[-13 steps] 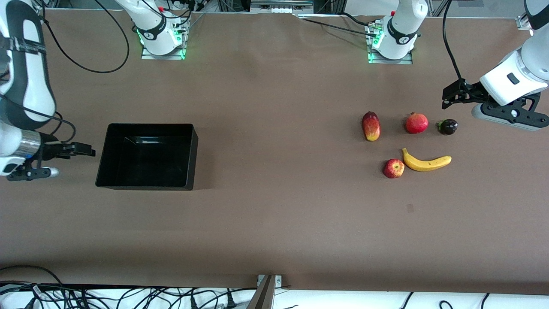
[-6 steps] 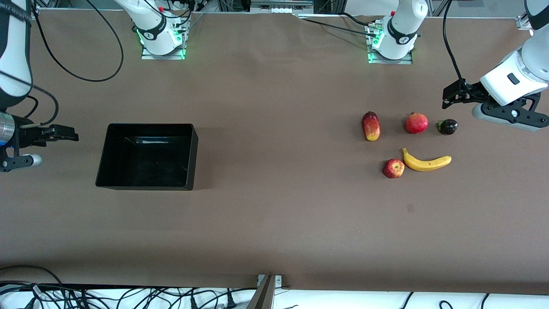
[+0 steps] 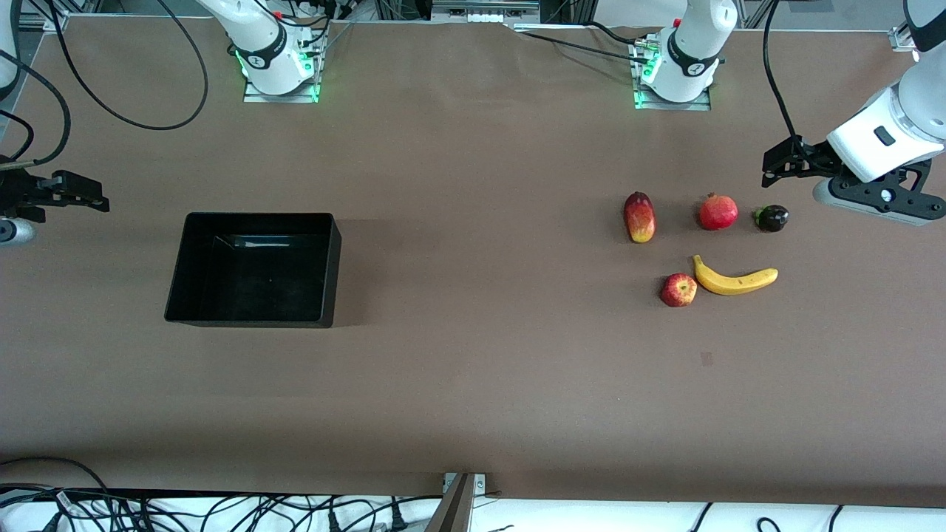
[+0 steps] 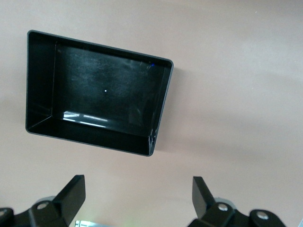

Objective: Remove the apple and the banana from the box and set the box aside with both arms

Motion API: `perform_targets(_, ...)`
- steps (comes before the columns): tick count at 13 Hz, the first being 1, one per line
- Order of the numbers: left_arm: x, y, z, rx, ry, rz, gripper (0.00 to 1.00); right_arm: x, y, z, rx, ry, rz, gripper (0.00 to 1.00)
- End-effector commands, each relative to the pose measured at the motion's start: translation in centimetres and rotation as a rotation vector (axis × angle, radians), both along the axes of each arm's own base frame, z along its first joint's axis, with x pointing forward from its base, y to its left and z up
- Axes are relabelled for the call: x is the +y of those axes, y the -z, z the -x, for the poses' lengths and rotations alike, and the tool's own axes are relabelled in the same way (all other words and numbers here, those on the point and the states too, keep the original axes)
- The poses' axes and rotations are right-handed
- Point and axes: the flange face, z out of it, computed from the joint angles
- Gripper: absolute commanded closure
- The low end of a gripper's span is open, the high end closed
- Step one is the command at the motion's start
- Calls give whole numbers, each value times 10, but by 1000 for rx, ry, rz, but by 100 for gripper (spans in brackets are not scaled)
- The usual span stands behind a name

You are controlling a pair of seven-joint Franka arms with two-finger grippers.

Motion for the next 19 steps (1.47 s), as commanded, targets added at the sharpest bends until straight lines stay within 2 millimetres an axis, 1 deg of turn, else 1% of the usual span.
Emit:
perform_targets(1, 1, 0, 0, 13, -13, 19, 0, -4, -27, 59, -124, -1, 2, 0)
perform_targets(2, 1, 1, 0, 17, -11, 18, 0, -2, -33, 65, -82, 7, -6, 0)
perform_targets(3, 1, 0, 0, 17, -10, 19, 0, -6, -44, 68, -57, 40, -12, 0)
perform_targets(5, 0, 0, -1, 14, -7, 19, 0, -9, -42, 63, -35, 63, -15, 0)
perform_targets(6, 1, 0, -1, 14, -7, 19, 0, -9, -37, 57, -29, 64, -13, 0)
perform_targets(8, 1, -1, -2, 11, -7, 20, 0, -9, -40, 49, -44, 67, -9, 0)
perform_targets(10, 1, -1, -2, 11, -8, 19, 0, -9, -34, 47, -32, 66, -11, 0)
perform_targets(11, 1, -1, -2, 11, -10, 19, 0, -9, -34, 47, -30, 61, -10, 0)
perform_targets(12, 0, -2, -1, 8, -10, 19, 0, -13, -36, 48, -37, 72, -9, 0)
perform_targets(14, 2, -3, -1, 7, -14, 19, 0, 4, -38, 49, -34, 43, -10, 0)
perform_targets(16, 9, -3, -2, 6, -28, 20, 0, 7, -41, 51, -43, 40, -12, 0)
perform_targets(17, 12, -4, -2, 5, -38, 35, 0, 12, -43, 52, -49, 30, -10, 0)
perform_targets(18, 23, -3, -4, 7, -71, 90, 0, 17, -45, 55, -49, 21, -10, 0)
perform_targets(19, 32, -3, -5, 8, -92, 113, 0, 17, -43, 56, -45, 19, -7, 0)
